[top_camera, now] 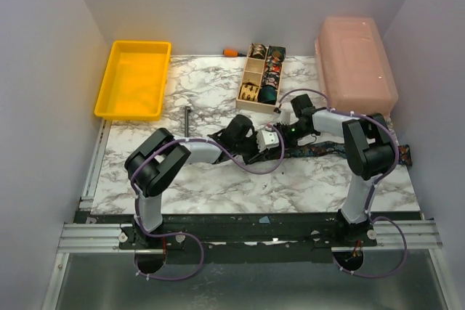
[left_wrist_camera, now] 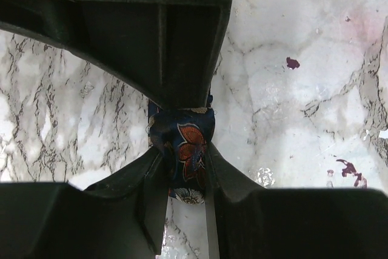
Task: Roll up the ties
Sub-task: Roll the tie at the center of the board.
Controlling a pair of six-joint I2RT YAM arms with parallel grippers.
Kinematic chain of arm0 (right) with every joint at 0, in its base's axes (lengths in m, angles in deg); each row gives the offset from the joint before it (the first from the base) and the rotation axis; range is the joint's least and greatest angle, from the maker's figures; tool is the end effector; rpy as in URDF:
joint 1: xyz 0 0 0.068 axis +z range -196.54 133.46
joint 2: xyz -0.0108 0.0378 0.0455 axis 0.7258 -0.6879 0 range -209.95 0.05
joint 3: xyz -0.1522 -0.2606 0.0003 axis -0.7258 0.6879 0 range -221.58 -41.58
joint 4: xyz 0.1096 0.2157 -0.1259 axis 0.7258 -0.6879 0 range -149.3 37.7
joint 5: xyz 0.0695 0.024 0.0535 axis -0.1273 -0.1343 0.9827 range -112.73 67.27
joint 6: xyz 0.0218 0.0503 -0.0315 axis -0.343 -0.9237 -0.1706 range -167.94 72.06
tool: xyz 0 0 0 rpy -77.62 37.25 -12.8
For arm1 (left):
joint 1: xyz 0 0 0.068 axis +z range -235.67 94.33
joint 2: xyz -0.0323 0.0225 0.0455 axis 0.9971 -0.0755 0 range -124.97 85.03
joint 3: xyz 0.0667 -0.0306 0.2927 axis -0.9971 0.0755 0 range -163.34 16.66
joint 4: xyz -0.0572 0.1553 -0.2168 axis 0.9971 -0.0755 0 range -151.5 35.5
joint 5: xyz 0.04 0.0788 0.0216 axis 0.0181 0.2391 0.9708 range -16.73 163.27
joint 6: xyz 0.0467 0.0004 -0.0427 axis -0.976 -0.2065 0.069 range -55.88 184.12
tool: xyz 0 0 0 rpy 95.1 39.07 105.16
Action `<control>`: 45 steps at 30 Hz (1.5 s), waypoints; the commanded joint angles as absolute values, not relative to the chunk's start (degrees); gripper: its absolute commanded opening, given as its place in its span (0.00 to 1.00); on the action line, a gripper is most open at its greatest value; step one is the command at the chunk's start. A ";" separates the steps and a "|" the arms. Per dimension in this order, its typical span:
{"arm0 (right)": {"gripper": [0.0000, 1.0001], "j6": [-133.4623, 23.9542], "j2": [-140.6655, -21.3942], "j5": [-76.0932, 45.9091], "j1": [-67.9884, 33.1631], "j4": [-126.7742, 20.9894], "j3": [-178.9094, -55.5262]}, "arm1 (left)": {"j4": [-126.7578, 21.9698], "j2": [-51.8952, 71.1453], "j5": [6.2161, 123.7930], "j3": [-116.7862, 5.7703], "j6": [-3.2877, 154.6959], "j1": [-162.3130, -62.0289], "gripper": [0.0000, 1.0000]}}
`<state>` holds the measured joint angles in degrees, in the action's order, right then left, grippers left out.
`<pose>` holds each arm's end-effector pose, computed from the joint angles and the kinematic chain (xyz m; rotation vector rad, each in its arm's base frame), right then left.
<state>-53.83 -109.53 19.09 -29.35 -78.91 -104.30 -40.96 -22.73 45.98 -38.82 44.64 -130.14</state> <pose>0.3433 0.1400 0.1382 -0.4296 2.7680 1.1283 0.2739 -0.3002 0.1534 1.4163 1.7729 -0.7681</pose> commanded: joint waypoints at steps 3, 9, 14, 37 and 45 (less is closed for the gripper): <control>0.23 -51.85 -107.10 14.86 -29.77 -82.85 -105.57 | -53.84 -24.45 51.91 -38.43 41.29 -129.18 0.25; 0.31 -48.89 -104.26 14.69 -31.65 -88.93 -108.39 | -54.39 -24.27 51.73 -38.49 41.03 -129.22 0.25; 0.42 -48.64 -102.89 19.62 -32.39 -90.22 -109.11 | -54.41 -24.65 51.56 -38.93 40.89 -129.18 0.25; 0.00 -50.23 -111.96 18.28 -29.78 -85.70 -109.28 | -53.06 -24.13 49.18 -38.52 42.13 -128.66 0.50; 0.00 -48.99 -113.72 12.85 -30.87 -85.05 -109.27 | -42.60 -19.69 43.48 -33.89 44.43 -126.14 0.65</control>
